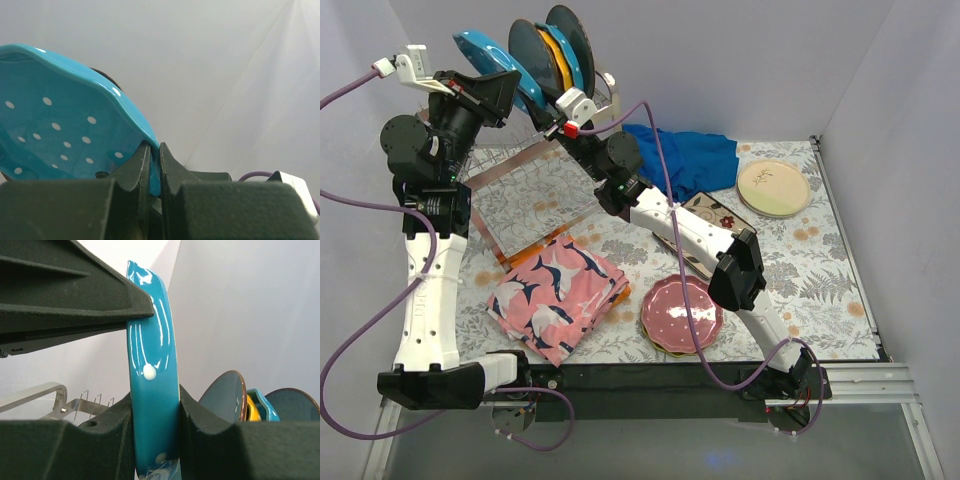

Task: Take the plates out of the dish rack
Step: Unload the plate from the dish rack.

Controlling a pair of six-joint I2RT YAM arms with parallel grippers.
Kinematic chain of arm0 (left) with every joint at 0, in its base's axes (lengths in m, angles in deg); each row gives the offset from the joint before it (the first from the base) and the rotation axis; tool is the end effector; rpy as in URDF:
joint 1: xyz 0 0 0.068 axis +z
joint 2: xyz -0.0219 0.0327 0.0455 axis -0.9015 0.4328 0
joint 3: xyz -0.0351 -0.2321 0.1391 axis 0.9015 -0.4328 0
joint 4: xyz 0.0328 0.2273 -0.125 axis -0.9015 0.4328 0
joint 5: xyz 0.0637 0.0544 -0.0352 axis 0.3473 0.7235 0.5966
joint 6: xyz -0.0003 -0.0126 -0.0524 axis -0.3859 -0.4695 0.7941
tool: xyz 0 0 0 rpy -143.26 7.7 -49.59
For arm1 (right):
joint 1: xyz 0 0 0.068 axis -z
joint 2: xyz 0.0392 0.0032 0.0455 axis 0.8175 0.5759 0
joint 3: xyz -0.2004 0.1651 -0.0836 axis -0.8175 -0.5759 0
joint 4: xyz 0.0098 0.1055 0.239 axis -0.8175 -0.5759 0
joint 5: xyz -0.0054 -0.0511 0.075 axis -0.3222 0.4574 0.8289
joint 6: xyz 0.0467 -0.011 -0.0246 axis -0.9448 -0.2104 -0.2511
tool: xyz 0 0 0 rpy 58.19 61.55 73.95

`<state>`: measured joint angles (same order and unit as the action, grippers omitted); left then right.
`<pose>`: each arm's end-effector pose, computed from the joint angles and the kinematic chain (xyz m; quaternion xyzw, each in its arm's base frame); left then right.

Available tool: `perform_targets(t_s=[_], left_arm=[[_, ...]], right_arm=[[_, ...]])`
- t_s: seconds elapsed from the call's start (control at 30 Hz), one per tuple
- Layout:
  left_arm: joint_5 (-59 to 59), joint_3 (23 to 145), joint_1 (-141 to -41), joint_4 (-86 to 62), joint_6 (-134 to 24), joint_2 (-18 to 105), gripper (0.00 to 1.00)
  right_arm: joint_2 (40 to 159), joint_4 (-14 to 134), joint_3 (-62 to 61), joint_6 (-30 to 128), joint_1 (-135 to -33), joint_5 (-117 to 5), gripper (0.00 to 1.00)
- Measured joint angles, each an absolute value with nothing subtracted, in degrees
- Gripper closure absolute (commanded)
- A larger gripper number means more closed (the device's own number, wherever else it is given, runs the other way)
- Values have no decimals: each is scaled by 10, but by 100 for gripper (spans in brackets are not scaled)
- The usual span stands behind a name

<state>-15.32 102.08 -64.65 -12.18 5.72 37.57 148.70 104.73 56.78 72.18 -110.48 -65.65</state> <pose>0.2318 -0.0155 0.5467 -0.1763 0.5363 -0.5731 0.5940 0.2872 0.4178 0.4675 -0.2010 0.3087 0.3055 0.8781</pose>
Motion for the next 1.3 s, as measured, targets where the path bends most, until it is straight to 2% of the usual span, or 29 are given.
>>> perform_targets(t_s=[0.57, 1.3], left_arm=[[-167, 1002, -648, -166, 55, 370, 100], [-221, 952, -649, -241, 64, 351, 100]], right_arm=[[1491, 1087, 567, 771, -1103, -646, 99], [1447, 1179, 463, 820, -1101, -629, 99]])
